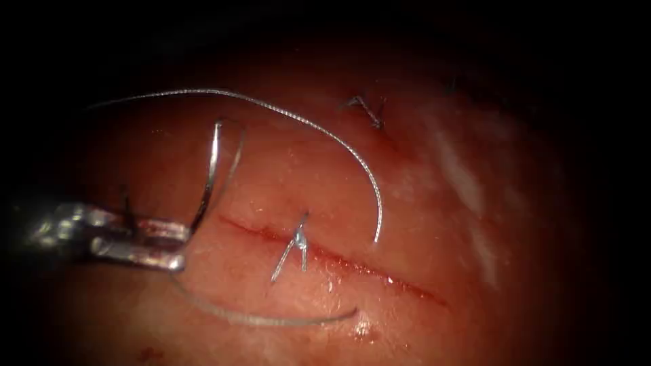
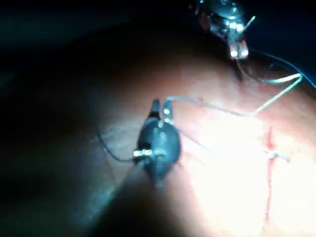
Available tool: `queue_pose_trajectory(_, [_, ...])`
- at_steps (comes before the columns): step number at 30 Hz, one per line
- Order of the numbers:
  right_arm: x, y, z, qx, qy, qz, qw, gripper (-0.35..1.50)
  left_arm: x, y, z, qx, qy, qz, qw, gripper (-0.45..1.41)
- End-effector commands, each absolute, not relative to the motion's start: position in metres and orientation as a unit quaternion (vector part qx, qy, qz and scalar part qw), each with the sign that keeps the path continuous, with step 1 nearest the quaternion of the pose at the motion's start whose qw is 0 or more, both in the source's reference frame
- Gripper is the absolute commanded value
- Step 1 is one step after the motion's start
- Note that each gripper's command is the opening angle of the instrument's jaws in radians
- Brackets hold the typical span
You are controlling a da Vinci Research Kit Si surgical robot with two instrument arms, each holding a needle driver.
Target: Wound Closure
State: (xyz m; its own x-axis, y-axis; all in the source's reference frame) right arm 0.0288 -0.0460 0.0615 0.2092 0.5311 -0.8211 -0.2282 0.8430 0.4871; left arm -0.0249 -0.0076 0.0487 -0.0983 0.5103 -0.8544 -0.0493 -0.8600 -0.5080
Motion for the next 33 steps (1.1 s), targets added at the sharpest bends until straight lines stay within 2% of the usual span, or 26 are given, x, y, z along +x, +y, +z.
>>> queue_pose_trajectory(1, [0.0276,-0.046,0.063,0.115,0.574,0.241,0.774,1.08,-0.0249,-0.007,0.049,-0.642,-0.177,0.719,0.197,-0.45])
queue_pose_trajectory(3, [0.0246,-0.045,0.065,0.088,0.557,0.232,0.793,1.08,-0.0233,-0.007,0.05,-0.635,-0.171,0.725,0.204,-0.45])
queue_pose_trajectory(6, [0.024,-0.044,0.066,0.072,0.547,0.226,0.803,1.08,-0.023,-0.006,0.051,-0.632,-0.167,0.728,0.208,-0.45])
queue_pose_trajectory(17, [0.0272,-0.042,0.07,0.035,0.529,0.226,0.817,1.04,-0.0236,-0.007,0.051,-0.63,-0.165,0.729,0.21,-0.45])
queue_pose_trajectory(24, [0.0278,-0.042,0.075,0.034,0.503,0.209,0.838,0.98,-0.0236,-0.007,0.05,-0.632,-0.168,0.727,0.208,-0.45])
queue_pose_trajectory(27, [0.0275,-0.042,0.076,0.036,0.491,0.201,0.847,0.71,-0.0238,-0.007,0.05,-0.633,-0.169,0.727,0.207,-0.45])
queue_pose_trajectory(28, [0.0275,-0.042,0.076,0.044,0.491,0.194,0.848,0.41,-0.0239,-0.007,0.05,-0.634,-0.17,0.726,0.207,-0.45])
queue_pose_trajectory(29, [0.0274,-0.043,0.077,0.054,0.492,0.185,0.849,-0.18,-0.024,-0.007,0.05,-0.634,-0.17,0.726,0.206,-0.45])
queue_pose_trajectory(30, [0.0273,-0.043,0.077,0.059,0.493,0.181,0.849,-0.35,-0.0241,-0.007,0.05,-0.635,-0.171,0.725,0.206,-0.45])
queue_pose_trajectory(33, [0.0268,-0.044,0.076,0.067,0.501,0.172,0.845,-0.35,-0.0243,-0.007,0.05,-0.636,-0.173,0.724,0.205,-0.45])
